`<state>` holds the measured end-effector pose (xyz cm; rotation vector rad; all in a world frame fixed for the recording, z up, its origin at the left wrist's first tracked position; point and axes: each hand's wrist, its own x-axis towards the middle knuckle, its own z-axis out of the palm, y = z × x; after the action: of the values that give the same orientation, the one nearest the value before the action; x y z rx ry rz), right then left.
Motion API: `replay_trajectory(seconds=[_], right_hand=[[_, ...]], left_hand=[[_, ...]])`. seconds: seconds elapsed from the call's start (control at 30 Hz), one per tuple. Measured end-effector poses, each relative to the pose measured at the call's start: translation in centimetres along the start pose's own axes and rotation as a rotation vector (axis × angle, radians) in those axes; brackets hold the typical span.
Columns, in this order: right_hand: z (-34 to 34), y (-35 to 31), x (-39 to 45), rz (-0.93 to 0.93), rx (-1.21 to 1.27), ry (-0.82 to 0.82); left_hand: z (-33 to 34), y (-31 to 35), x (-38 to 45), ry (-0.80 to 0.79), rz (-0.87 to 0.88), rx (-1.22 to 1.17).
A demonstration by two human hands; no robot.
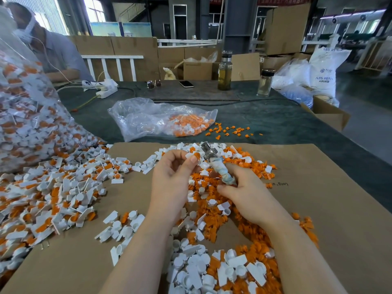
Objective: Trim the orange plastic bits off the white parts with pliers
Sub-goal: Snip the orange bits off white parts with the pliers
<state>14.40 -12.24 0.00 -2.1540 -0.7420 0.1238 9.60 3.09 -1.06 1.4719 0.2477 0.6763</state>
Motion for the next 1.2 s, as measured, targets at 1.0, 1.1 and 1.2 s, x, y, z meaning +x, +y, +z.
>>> replay_trajectory(seconds=[1.0, 1.1, 1.2], right_hand=[[1.1, 0.5, 0.2, -0.053, -0.123, -0.037], [1.4, 0.6, 0.2, -0.057, -0.183, 0.005], [1.4, 0.9, 0.4, -0.038, -0.226, 0.053]], left_hand=[[-1.0, 0.1, 0.5, -0.111, -0.078, -0.180], [-1.1, 0.1, 0.7, -0.081, -0.228, -0.279], [-2.1, 0.0, 1.4, 0.064, -0.397, -0.555]])
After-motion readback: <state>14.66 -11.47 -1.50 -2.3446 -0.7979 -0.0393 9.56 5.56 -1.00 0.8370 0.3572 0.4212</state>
